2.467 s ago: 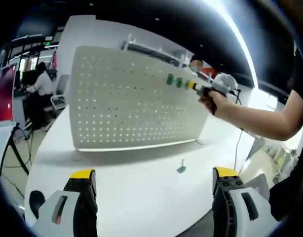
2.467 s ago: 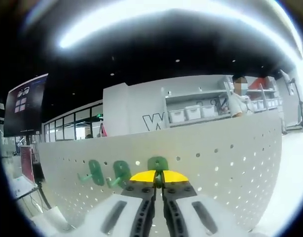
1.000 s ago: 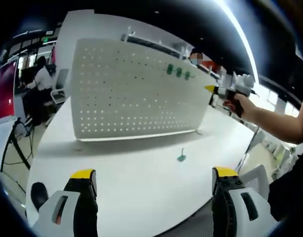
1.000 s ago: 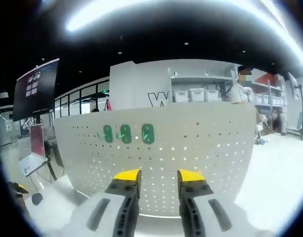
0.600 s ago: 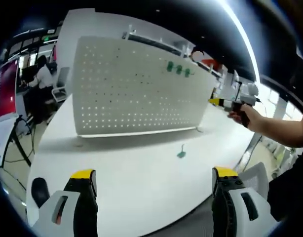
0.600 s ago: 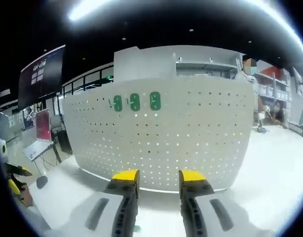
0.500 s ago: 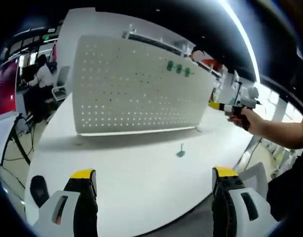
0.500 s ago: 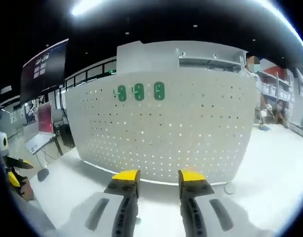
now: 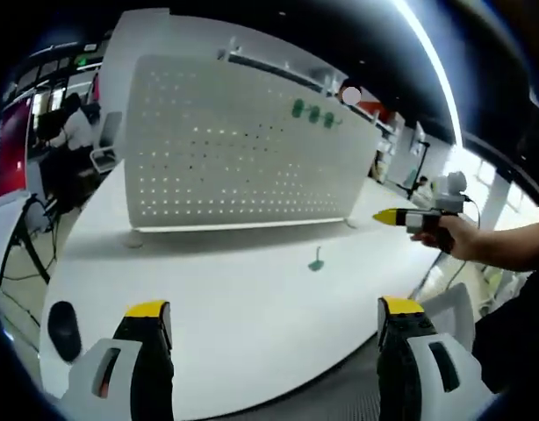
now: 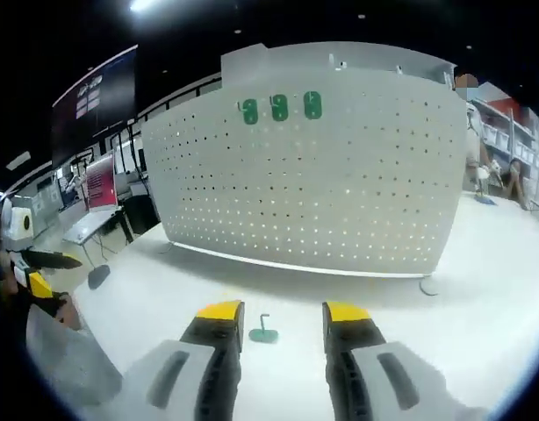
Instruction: Insert the hook assembly into the mounting plate slot until the hook locks in place.
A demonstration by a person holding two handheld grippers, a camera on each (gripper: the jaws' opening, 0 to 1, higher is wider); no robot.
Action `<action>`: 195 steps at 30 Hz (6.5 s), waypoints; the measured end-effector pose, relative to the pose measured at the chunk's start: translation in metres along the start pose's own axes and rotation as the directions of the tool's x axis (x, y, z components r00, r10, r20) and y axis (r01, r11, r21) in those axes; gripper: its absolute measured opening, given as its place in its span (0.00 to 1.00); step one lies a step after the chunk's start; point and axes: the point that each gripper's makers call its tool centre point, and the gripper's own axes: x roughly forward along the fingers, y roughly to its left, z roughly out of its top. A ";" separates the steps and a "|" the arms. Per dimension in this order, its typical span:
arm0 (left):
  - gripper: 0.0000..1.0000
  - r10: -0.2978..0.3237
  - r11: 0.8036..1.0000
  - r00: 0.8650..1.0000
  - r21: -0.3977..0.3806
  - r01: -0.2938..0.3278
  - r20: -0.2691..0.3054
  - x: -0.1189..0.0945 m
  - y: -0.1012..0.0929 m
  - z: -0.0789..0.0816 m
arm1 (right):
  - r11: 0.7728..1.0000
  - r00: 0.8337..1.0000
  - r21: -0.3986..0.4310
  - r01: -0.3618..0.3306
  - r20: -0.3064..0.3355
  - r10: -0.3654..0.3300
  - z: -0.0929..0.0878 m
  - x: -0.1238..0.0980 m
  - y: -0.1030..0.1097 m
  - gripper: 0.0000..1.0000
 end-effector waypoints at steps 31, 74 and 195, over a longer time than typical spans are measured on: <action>0.98 0.059 0.998 0.989 -0.027 -0.063 -0.136 0.007 0.010 -0.041 | 0.989 0.969 -0.011 -0.145 -0.203 0.140 -0.079 0.062 0.042 0.30; 0.96 0.082 0.990 0.989 -0.105 -0.095 -0.123 0.007 0.035 -0.043 | 0.984 0.921 -0.111 -0.143 -0.380 0.091 -0.074 0.168 0.061 0.00; 0.01 -0.098 0.938 0.995 -0.331 0.104 0.035 0.029 0.004 0.039 | 0.651 0.680 0.197 -0.733 0.229 0.697 0.096 0.007 0.279 0.07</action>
